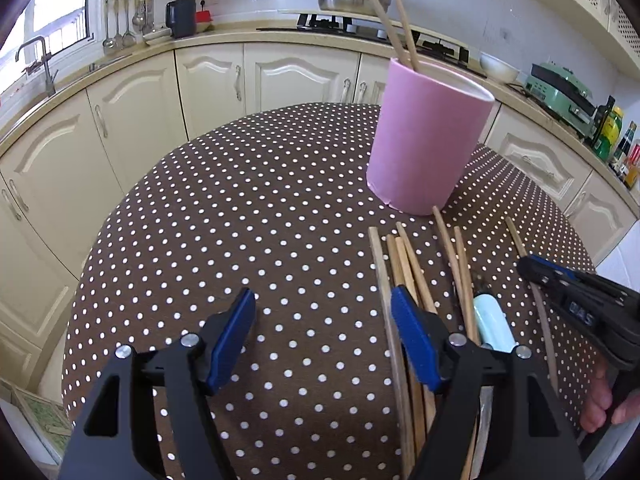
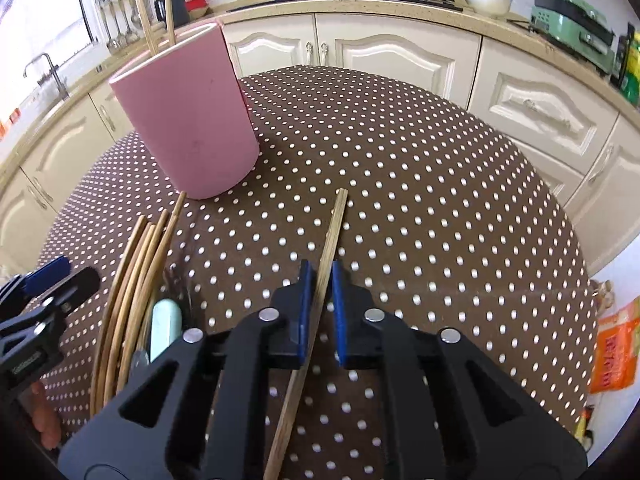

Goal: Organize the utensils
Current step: 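Close the left tool on a chopstick while the right tool grasps another chopstick, then raise both chopsticks upright and carry them above the pink cup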

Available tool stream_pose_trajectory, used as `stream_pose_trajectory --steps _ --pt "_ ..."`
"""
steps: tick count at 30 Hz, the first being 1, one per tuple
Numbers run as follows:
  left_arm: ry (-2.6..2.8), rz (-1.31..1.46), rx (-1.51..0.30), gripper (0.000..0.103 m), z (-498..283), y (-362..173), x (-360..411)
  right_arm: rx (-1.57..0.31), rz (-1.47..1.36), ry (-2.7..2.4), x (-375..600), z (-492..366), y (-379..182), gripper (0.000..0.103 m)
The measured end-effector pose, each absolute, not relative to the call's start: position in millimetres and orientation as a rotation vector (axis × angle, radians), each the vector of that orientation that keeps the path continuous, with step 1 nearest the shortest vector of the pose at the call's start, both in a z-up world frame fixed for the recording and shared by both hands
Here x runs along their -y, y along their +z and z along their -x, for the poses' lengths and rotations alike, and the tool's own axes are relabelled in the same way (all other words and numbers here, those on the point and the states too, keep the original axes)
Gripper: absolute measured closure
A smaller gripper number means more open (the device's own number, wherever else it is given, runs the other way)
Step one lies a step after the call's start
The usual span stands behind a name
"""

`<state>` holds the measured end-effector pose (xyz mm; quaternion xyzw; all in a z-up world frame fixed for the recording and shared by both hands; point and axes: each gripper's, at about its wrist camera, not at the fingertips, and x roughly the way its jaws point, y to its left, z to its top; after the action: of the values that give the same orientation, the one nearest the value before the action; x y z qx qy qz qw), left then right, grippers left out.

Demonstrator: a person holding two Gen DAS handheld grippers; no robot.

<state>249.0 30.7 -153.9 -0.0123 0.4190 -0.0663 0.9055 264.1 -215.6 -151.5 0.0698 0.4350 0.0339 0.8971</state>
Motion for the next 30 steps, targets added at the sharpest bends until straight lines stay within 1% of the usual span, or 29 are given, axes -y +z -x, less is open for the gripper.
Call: stream_pose_trajectory --steps 8,12,16,17,18,19,20,21,23,27,30 --pt "-0.094 -0.054 -0.914 0.033 -266.7 -162.2 -11.6 -0.891 -0.222 0.107 224.2 -252.1 -154.2 0.094" --pt "-0.056 -0.083 -0.922 0.03 -276.8 -162.5 -3.2 -0.888 -0.266 0.118 229.4 -251.2 -154.9 0.094" --pt "-0.034 -0.056 -0.924 0.03 -288.1 -163.1 -4.1 -0.887 -0.287 0.128 233.3 -251.0 -154.7 0.094" --pt "-0.033 -0.058 -0.921 0.037 -290.5 -162.7 -4.8 -0.887 -0.286 0.128 233.2 -250.7 -154.5 0.094" --pt "-0.043 -0.063 -0.911 0.055 -291.0 -161.4 -3.1 -0.888 -0.284 0.127 232.7 -251.1 -154.5 0.094" --pt "-0.05 -0.066 -0.903 0.067 -290.7 -160.3 -1.2 -0.889 -0.278 0.124 232.7 -250.8 -154.1 0.094" --pt "-0.054 -0.076 -0.899 0.086 -290.7 -159.7 1.7 -0.889 -0.274 0.121 232.5 -250.5 -153.3 0.094" --pt "-0.055 -0.08 -0.899 0.095 -290.8 -159.7 2.2 -0.892 -0.267 0.118 232.2 -250.4 -152.4 0.095" --pt "-0.06 -0.07 -0.9 0.096 -290.5 -159.2 1.2 -0.897 -0.253 0.138 231.7 -253.0 -151.0 0.095" --pt "-0.079 -0.003 -0.911 0.097 -290.1 -155.9 -10.3 -0.922 -0.404 0.166 251.4 -261.7 -153.4 0.097" --pt "-0.093 0.034 -0.877 0.097 -280.6 -145.9 -23.0 -0.899 -0.369 0.112 255.6 -258.1 -146.3 0.097"
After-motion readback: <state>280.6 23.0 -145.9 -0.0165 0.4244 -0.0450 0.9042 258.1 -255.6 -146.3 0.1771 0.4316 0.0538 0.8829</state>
